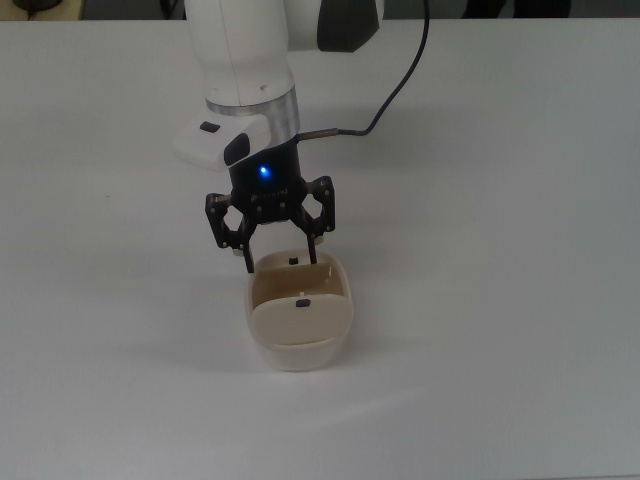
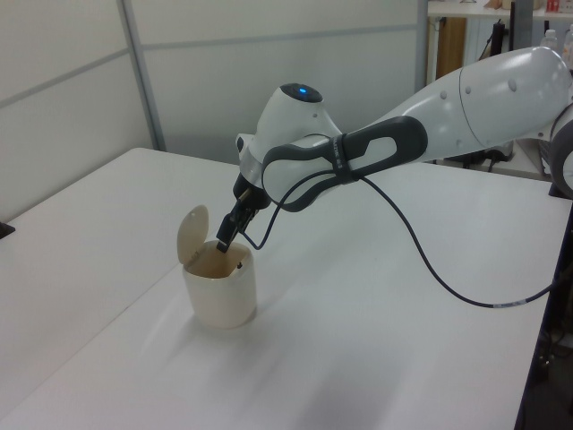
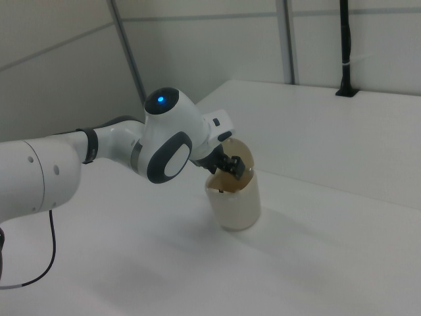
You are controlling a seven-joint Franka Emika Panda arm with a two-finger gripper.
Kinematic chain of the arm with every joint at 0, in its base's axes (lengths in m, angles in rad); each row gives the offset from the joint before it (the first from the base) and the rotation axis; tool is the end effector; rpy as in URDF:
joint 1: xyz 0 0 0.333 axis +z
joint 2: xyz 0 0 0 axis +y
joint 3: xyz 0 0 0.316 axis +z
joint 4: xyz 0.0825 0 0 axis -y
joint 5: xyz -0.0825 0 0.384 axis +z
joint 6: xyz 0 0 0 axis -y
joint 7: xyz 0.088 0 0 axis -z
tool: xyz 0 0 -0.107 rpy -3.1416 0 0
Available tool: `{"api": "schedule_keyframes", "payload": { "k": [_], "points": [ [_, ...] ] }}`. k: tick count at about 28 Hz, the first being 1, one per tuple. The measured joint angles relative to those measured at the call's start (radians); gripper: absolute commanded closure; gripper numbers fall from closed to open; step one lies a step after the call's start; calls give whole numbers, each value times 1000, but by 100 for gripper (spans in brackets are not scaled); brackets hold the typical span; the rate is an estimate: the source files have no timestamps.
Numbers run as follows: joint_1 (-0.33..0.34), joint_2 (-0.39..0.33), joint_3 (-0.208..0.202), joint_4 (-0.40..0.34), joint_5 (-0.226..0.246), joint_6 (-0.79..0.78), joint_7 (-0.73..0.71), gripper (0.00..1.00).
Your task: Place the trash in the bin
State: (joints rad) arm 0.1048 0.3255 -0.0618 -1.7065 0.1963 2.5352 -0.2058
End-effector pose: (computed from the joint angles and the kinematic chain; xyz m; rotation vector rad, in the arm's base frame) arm 0.6876 0.0321 0.4579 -2.9471 -0.1836 -0.7731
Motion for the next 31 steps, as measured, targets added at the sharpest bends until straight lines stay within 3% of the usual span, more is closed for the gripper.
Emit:
{"api": "schedule_keyframes", "payload": {
  "k": [8,13,18,23,31],
  "points": [
    [0,-13,-2,14,-20,-182,48,0],
    [-1,-54,-4,50,-162,-435,135,0],
    [-1,-85,-7,118,-250,-670,170,0],
    [-3,-129,-36,162,-265,-758,173,0],
    [-10,-200,-69,165,-265,-782,173,0]
  ]
}}
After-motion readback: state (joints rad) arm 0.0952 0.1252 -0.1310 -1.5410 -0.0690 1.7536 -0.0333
